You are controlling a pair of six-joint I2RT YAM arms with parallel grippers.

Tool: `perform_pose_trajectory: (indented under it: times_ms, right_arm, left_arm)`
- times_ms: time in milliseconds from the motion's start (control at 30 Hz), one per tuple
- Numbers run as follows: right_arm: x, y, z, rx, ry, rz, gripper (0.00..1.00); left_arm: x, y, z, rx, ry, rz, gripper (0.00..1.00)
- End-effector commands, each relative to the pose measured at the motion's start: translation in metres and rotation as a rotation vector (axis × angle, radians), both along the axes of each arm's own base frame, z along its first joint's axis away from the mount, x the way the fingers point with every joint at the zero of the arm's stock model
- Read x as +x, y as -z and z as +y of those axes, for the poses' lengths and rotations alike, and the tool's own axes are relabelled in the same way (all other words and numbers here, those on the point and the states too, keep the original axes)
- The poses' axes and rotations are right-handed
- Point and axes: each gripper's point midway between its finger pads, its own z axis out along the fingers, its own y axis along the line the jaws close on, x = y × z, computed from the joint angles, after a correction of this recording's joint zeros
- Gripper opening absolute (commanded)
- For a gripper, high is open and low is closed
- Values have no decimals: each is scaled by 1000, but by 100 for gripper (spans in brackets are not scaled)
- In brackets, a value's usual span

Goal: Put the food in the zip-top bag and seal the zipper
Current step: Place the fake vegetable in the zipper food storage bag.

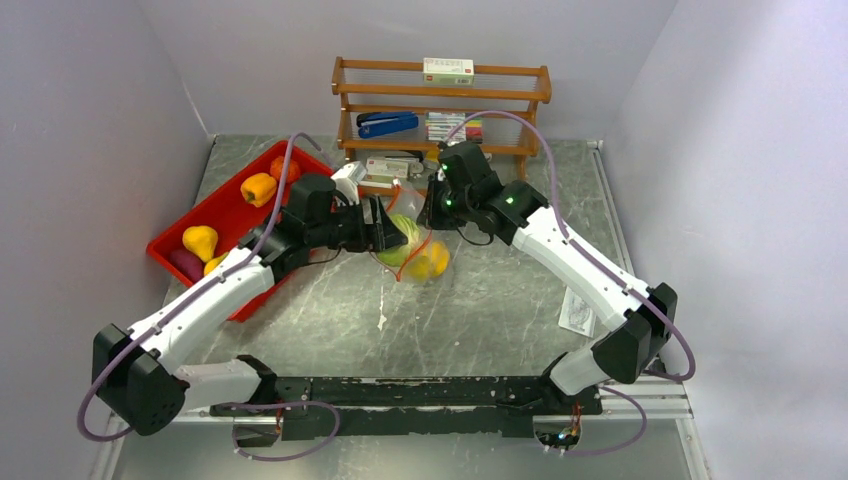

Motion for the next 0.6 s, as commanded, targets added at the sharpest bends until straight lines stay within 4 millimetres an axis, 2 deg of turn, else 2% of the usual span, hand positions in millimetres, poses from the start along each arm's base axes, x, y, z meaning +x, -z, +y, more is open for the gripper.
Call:
perform_pose_trajectory:
  times_ms: [0,167,300,333,567]
  right_arm:
    - [0,-22,8,59,-18,-41,0]
    - [-2,-17,10,63,-25,-30,0]
    - [-3,-14,10,62,-26,-26,0]
    - [-3,-13,9,61,-24,-26,0]
    - [-3,-8,8,58,-20,-21,0]
  left_arm:
    - [13,-25,0,26,-39,-79,75]
    - [17,-26,-4,31,-44,-85,76]
    - [20,-32,-6,30,-51,-97,83]
    - [21,-34,-5,30,-56,-104,98]
    - [19,-63,-2,-21,-80,-170,99]
